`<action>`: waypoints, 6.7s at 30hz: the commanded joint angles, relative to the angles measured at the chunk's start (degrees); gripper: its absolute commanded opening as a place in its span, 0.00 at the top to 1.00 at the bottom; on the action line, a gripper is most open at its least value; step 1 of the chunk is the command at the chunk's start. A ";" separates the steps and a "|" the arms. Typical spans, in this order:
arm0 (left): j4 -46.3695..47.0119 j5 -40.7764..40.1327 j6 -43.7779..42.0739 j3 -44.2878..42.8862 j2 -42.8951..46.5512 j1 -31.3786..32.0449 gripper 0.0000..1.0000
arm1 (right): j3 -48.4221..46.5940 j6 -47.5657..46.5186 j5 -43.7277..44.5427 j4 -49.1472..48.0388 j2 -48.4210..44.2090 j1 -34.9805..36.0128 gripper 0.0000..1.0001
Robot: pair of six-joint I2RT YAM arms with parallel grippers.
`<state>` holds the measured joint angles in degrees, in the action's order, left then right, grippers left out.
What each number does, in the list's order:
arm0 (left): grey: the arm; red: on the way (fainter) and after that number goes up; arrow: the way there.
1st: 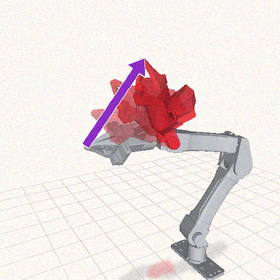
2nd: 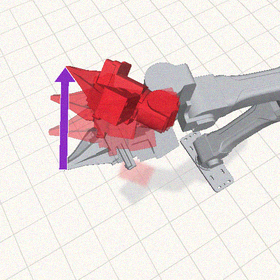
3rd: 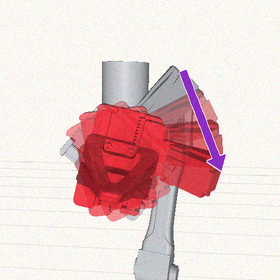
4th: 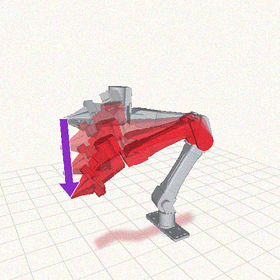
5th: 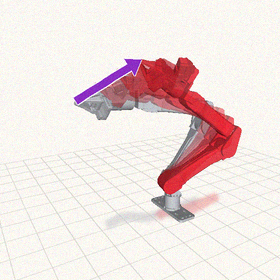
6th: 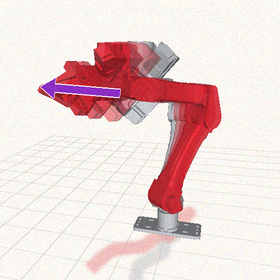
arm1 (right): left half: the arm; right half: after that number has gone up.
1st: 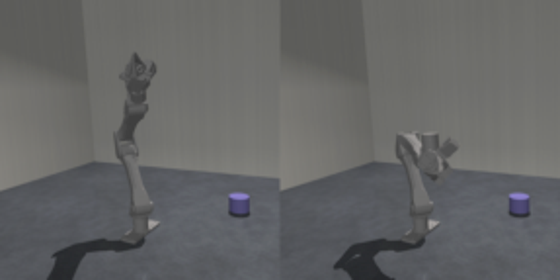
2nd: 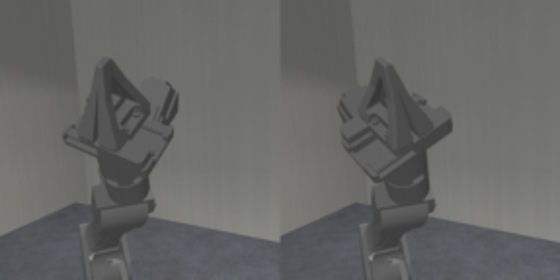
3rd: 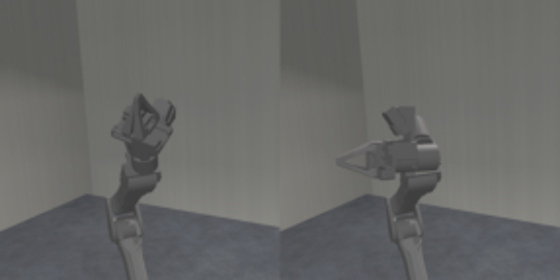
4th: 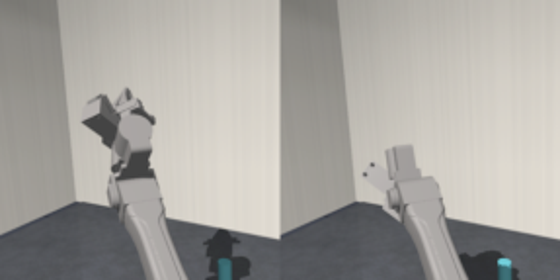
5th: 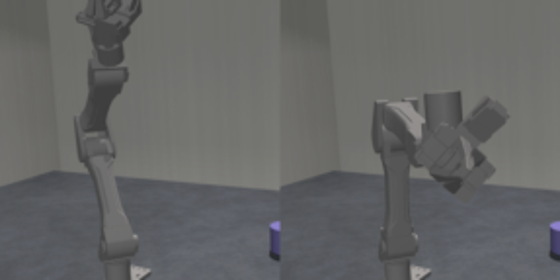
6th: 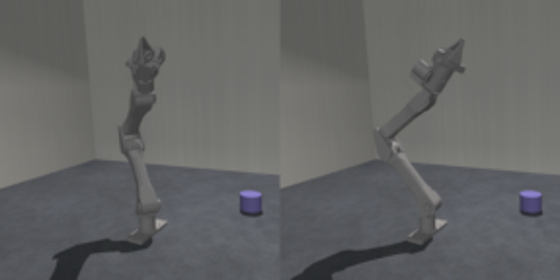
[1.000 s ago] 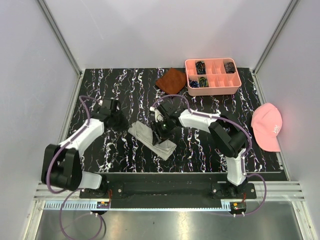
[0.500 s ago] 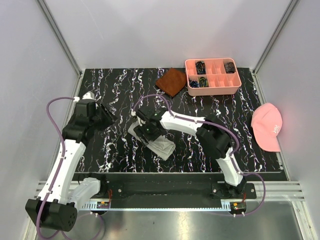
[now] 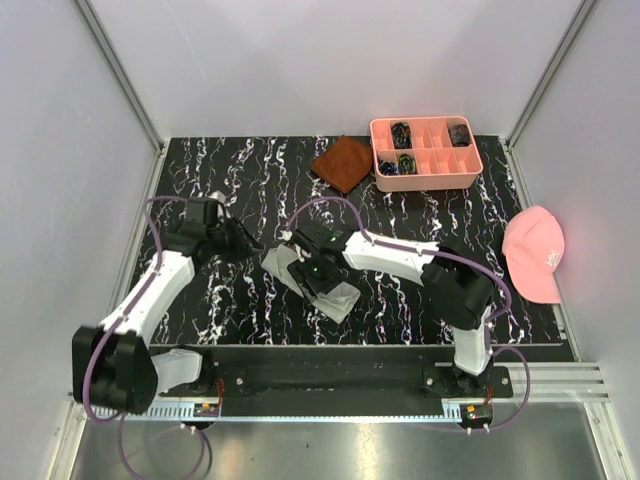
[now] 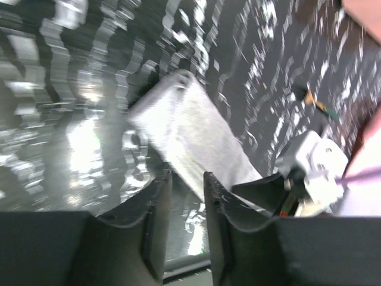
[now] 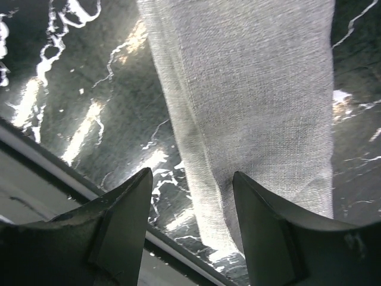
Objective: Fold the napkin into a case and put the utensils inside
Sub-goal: Smooth out the smaller rectangle-folded napkin at the center of the board, then pick up the smaller rectangle-folded napkin from the center of the board, then turn over the smaller rectangle-folded napkin at the center of the board, then smooth out the smaller rectangle-folded napkin at the center of the board, then rotate the smaller rectangle-folded napkin at the center of the board.
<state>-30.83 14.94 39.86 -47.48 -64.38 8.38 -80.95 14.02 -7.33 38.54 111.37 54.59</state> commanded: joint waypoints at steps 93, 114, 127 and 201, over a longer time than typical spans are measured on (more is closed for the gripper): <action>-10.66 8.70 -7.78 -2.09 8.14 -11.11 0.55 | 2.54 21.57 -58.67 -40.89 12.99 -9.41 0.81; 7.80 8.79 1.63 -1.56 -12.86 5.59 0.68 | 4.20 -2.60 -21.95 -2.95 -2.97 -21.98 0.31; 11.05 5.11 1.54 -6.57 -23.59 5.33 0.71 | 15.72 6.36 -22.63 -12.42 -12.94 -9.24 0.55; 13.34 -1.76 14.80 22.78 -1.46 9.98 0.69 | 13.22 6.40 -0.31 -25.28 -1.26 -10.99 0.73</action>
<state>-16.56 12.01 51.94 -27.53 -69.38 16.29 -59.53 31.00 -11.90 10.79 104.77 45.50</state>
